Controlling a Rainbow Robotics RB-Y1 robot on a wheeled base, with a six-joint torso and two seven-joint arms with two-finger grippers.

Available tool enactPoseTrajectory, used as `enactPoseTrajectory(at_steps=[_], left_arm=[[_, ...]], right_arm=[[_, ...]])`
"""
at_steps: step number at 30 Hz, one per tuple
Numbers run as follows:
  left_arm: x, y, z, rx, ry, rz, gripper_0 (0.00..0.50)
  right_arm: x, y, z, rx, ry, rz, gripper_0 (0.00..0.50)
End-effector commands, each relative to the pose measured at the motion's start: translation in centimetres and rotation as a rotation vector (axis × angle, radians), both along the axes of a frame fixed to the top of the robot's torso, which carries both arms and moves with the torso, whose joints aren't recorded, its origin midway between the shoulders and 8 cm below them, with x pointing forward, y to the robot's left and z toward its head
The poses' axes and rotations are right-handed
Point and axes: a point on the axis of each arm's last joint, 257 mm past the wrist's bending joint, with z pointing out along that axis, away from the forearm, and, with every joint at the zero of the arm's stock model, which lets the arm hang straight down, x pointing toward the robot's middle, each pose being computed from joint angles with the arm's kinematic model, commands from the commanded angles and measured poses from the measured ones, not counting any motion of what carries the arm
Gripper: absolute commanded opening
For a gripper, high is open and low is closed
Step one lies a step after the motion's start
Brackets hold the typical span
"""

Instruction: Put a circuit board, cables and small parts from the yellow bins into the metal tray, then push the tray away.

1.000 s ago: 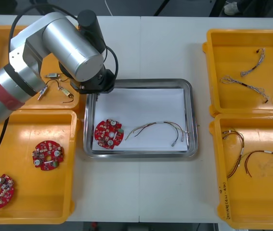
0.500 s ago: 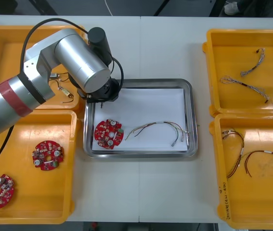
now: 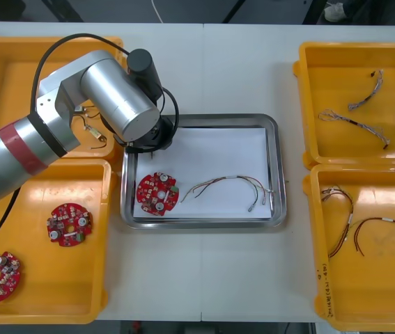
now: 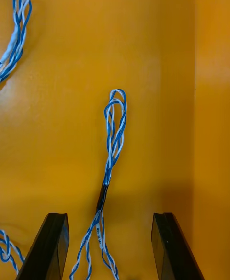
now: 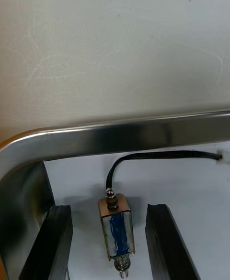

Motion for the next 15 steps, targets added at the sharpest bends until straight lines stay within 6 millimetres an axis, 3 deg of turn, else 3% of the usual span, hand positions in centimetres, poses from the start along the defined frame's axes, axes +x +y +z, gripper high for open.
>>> enactPoseTrajectory(at_steps=[1, 7, 15], left_arm=[[-0.5, -1.6, -0.4, -0.054, 0.002, 0.040, 0.500], [-0.4, -2.1, 0.3, -0.070, -0.011, 0.038, 0.500], [-1.3, -2.8, 3.8, -0.081, -0.022, 0.028, 0.500]], right_arm=[[1.1, -1.3, 3.0, -0.052, -0.047, 0.030, 0.500], [1.4, -0.9, 1.7, -0.047, -0.042, 0.027, 0.500], [1.5, -1.0, -0.3, -0.042, -0.039, 0.012, 0.500]])
